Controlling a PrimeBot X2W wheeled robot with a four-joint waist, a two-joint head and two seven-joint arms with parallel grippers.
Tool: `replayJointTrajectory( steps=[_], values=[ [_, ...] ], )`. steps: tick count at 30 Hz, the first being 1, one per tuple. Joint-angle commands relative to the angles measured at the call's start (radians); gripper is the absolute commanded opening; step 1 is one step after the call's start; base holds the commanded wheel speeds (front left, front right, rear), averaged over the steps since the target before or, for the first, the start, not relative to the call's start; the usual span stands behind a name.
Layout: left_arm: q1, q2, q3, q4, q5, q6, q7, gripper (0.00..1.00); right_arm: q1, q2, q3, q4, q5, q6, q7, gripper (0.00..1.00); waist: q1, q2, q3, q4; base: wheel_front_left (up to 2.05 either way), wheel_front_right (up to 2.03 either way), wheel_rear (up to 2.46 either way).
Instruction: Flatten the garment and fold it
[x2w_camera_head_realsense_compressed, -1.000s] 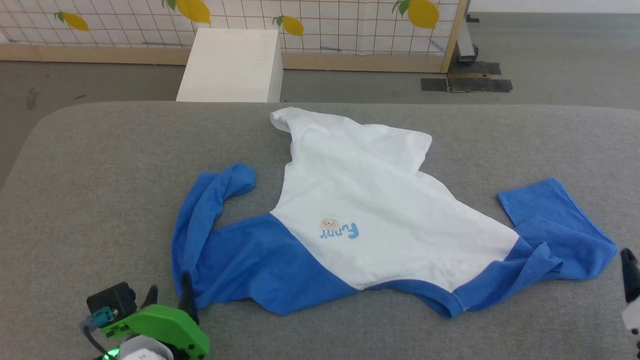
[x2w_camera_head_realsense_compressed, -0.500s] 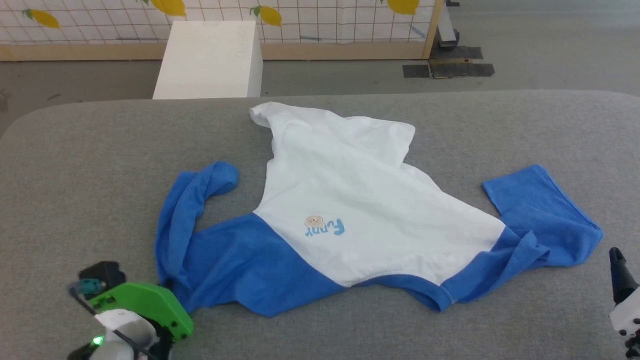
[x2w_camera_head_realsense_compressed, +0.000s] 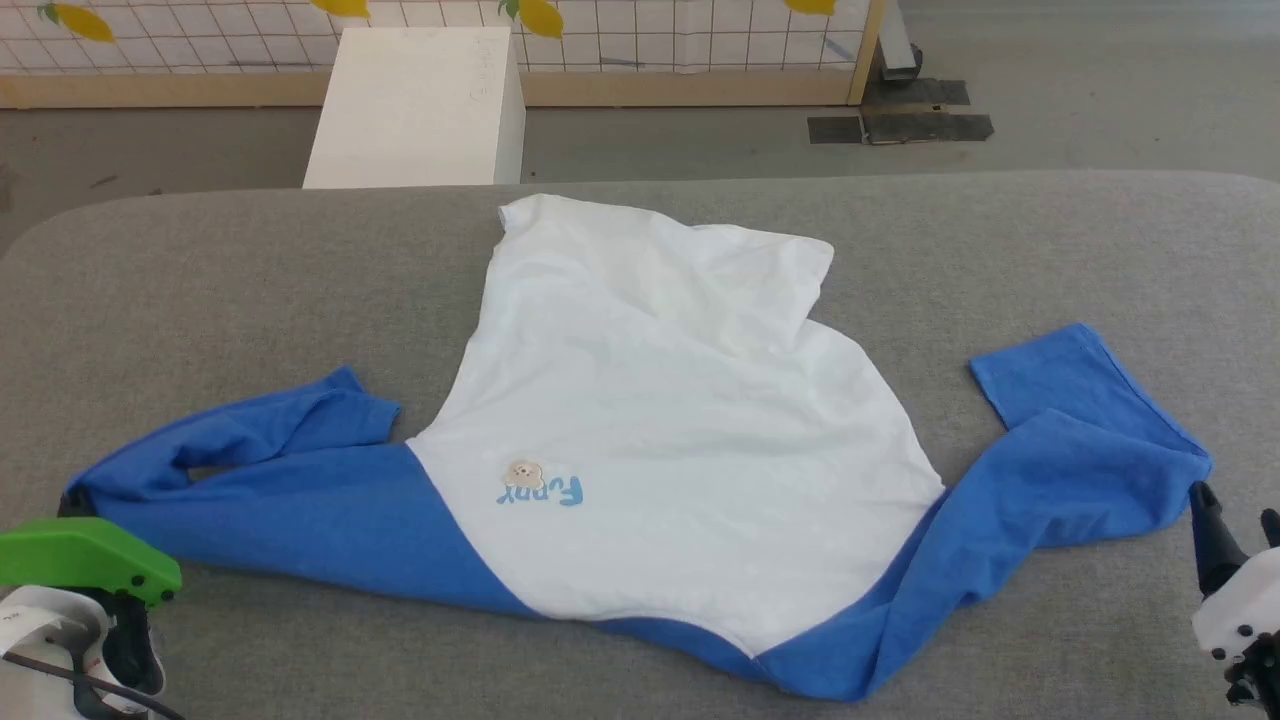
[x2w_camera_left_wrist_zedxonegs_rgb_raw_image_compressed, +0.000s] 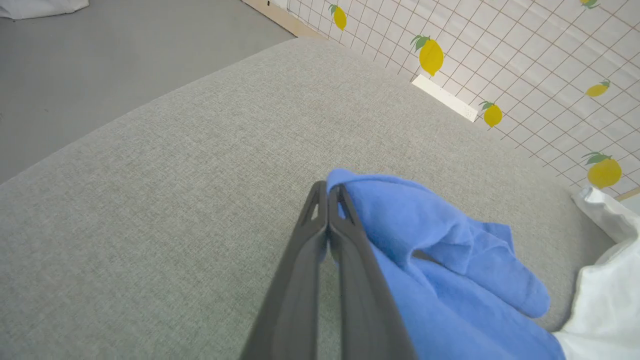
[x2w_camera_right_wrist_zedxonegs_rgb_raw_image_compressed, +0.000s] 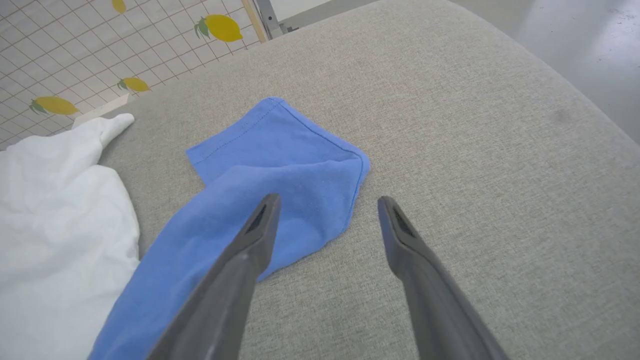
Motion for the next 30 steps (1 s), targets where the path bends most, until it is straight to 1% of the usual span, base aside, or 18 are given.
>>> replayJointTrajectory(
  steps=[1, 2, 4, 6, 7, 9, 11, 13, 15, 18, 20, 23, 24, 27, 30],
  values=[
    [-0.014, 0.001, 0.001, 0.015, -0.015, -0.001, 0.003, 0.66, -0.012, 0.000, 0.009, 0.007, -0.004, -0.002, -0.001, 1.00, 0.0000, 0.0000, 0.000, 0.001, 0.00, 0.00, 0.00],
    [-0.012, -0.003, 0.000, 0.021, -0.019, -0.004, 0.004, 1.00, -0.013, 0.000, 0.013, 0.009, -0.004, -0.002, 0.000, 1.00, 0.0000, 0.0000, 0.000, 0.001, 0.00, 0.00, 0.00],
    [-0.010, -0.022, 0.002, 0.021, -0.039, -0.018, -0.002, 1.00, -0.016, 0.000, 0.021, 0.012, -0.005, -0.002, 0.002, 1.00, 0.0000, 0.0000, 0.001, 0.002, 0.00, 0.00, 0.00],
    [-0.004, -0.038, 0.010, -0.009, -0.048, -0.033, -0.046, 1.00, -0.023, 0.000, 0.031, 0.010, -0.007, -0.002, 0.002, 1.00, 0.0000, 0.0000, 0.003, 0.003, 0.00, 0.00, 0.00],
    [0.004, -0.047, 0.015, -0.039, -0.050, -0.047, -0.085, 1.00, -0.028, 0.000, 0.037, 0.005, -0.008, -0.002, 0.001, 1.00, 0.0000, 0.0000, 0.002, 0.003, 0.00, 0.00, 0.00],
    [0.031, -0.048, 0.012, -0.106, -0.008, -0.061, -0.192, 1.00, -0.034, 0.000, 0.047, -0.008, -0.013, -0.002, 0.003, 1.00, 0.0000, 0.0000, 0.001, 0.005, 0.00, 0.00, 0.00],
    [0.070, -0.051, -0.015, -0.178, 0.051, -0.082, -0.275, 1.00, -0.037, 0.000, 0.057, -0.022, -0.013, -0.002, 0.010, 1.00, 0.0000, 0.0000, -0.001, 0.011, 0.00, 0.00, 0.00],
    [0.121, -0.065, -0.056, -0.243, 0.114, -0.095, -0.303, 1.00, -0.035, 0.000, 0.070, -0.038, -0.013, -0.002, 0.019, 1.00, 0.0000, 0.0000, -0.003, 0.018, 0.00, 0.00, 0.00],
    [0.172, -0.088, -0.092, -0.295, 0.165, -0.099, -0.314, 1.00, -0.032, 0.000, 0.084, -0.053, -0.014, -0.002, 0.028, 1.00, 0.0000, 0.0000, -0.004, 0.023, 0.00, 0.00, 0.00],
    [0.231, -0.127, -0.139, -0.339, 0.207, -0.101, -0.318, 1.00, -0.034, 0.000, 0.108, -0.066, -0.029, -0.002, 0.058, 1.00, 0.0000, 0.0000, -0.005, 0.031, 0.00, 0.00, 0.00],
    [0.256, -0.148, -0.166, -0.354, 0.220, -0.104, -0.319, 1.00, -0.061, 0.000, 0.125, -0.066, -0.077, -0.002, 0.101, 1.00, 0.0000, 0.0000, 0.000, 0.031, 0.00, 0.00, 0.00],
    [0.259, -0.159, -0.202, -0.358, 0.228, -0.119, -0.319, 1.00, -0.158, 0.000, 0.179, -0.036, -0.206, -0.002, 0.197, 1.00, 0.0000, 0.0000, 0.018, 0.027, 0.00, 0.00, 0.00],
    [0.253, -0.161, -0.210, -0.357, 0.228, -0.123, -0.317, 1.00, -0.197, 0.000, 0.196, -0.020, -0.228, -0.002, 0.219, 1.00, 0.0000, 0.0000, 0.026, 0.028, 0.00, 0.00, 0.00],
    [0.222, -0.165, -0.233, -0.346, 0.227, -0.135, -0.311, 1.00, -0.318, 0.000, 0.269, 0.075, -0.347, -0.002, 0.290, 1.00, 0.0000, 0.0000, 0.052, 0.038, 0.00, 0.00, 0.00],
    [0.187, -0.168, -0.253, -0.331, 0.228, -0.146, -0.305, 1.00, -0.396, -0.010, 0.305, 0.180, -0.427, -0.002, 0.328, 1.00, 0.0000, 0.0000, 0.078, 0.063, 0.00, 0.00, 0.00]
  ],
)
